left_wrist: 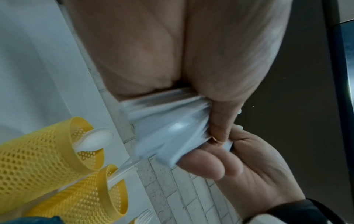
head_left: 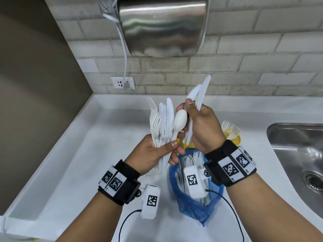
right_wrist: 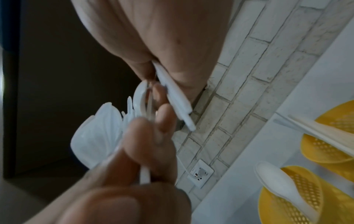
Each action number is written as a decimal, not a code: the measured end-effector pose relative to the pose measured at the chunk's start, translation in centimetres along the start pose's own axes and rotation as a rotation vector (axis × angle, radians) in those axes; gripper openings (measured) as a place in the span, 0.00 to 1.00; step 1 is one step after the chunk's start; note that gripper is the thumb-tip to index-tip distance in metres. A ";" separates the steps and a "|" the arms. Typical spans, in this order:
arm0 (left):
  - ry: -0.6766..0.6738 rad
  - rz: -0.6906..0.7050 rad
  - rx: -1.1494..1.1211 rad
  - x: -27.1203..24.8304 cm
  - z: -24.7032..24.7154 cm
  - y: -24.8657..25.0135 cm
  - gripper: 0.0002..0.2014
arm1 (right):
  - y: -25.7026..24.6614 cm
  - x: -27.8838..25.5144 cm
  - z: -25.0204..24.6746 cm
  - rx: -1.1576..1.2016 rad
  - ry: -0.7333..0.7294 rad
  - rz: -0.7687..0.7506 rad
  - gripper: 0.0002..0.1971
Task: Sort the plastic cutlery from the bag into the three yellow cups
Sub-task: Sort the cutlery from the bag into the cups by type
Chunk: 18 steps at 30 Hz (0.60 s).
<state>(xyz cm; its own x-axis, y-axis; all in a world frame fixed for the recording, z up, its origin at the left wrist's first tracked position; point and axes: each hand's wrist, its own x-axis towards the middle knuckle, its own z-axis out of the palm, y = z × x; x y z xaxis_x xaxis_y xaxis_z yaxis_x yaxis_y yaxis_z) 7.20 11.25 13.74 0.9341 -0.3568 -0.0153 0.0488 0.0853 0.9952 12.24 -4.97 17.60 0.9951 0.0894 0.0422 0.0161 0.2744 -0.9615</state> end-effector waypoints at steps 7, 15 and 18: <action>0.084 -0.056 -0.106 0.0 0.1 -0.4 0.10 | -1.1 1.1 -0.5 0.301 0.206 -0.168 0.18; 0.065 -0.081 -0.419 1.1 1.2 -0.1 0.09 | 0.7 -1.0 1.3 0.003 0.044 -0.195 0.31; 0.083 -0.077 -0.377 1.1 1.1 -0.3 0.11 | 0.8 -1.1 1.2 0.029 0.045 -0.154 0.32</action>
<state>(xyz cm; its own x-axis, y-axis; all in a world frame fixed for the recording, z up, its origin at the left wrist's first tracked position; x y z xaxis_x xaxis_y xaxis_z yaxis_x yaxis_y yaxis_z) 7.79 9.85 13.48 0.9473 -0.3001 -0.1122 0.2324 0.4024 0.8855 11.08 -3.66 17.11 0.9845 0.0016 0.1755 0.1664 0.3094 -0.9363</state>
